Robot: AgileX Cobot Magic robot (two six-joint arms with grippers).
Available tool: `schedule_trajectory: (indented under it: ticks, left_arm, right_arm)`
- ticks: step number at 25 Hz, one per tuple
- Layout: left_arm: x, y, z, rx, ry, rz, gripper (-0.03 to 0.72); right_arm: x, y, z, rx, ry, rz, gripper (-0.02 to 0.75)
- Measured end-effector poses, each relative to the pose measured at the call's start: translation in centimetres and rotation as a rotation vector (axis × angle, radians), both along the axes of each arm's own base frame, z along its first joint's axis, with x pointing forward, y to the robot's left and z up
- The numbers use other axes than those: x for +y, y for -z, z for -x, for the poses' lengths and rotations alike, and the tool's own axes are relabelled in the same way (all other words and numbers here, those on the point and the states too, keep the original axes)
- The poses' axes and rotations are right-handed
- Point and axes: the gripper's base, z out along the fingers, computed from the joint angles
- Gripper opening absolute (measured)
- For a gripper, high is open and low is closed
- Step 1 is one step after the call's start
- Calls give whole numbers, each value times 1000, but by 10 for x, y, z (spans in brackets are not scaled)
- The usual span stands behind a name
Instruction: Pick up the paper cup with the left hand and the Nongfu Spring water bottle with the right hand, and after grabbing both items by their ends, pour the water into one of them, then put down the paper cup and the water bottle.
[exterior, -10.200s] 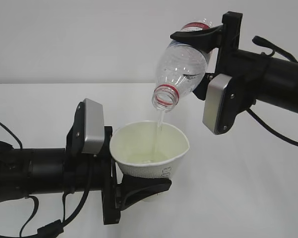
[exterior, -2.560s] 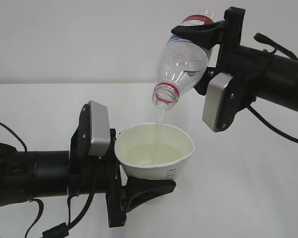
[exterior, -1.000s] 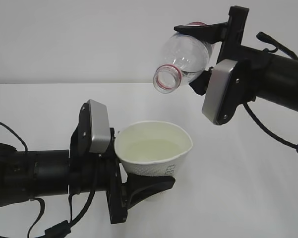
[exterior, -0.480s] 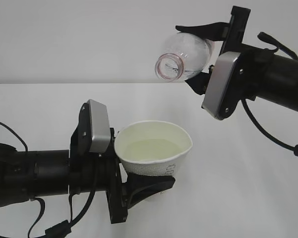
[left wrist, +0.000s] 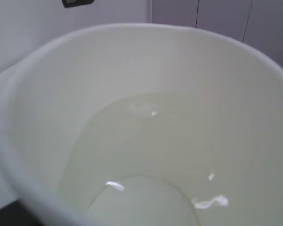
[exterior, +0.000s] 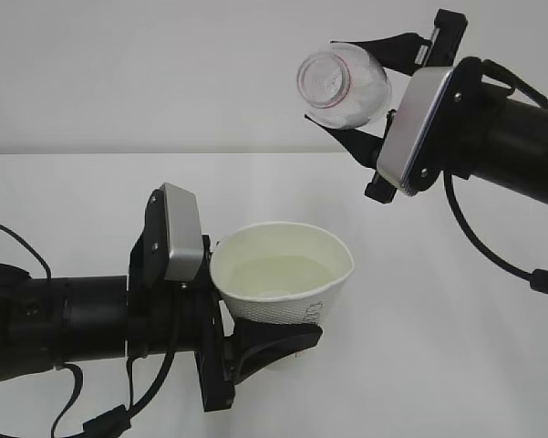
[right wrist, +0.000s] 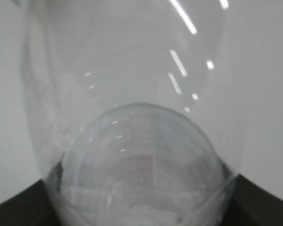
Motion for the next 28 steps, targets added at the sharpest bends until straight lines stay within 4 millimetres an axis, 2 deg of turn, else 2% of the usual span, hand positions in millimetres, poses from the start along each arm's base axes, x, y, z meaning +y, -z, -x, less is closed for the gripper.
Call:
schedule_trajectory:
  ticks: [19, 28]
  left_arm:
    - [0, 0, 0, 0, 0, 0, 491]
    - [0, 0, 0, 0, 0, 0, 491]
  right_arm:
    - [0, 0, -1, 189, -2, -171, 485]
    - [-1, -1, -1, 226, 6, -214, 485]
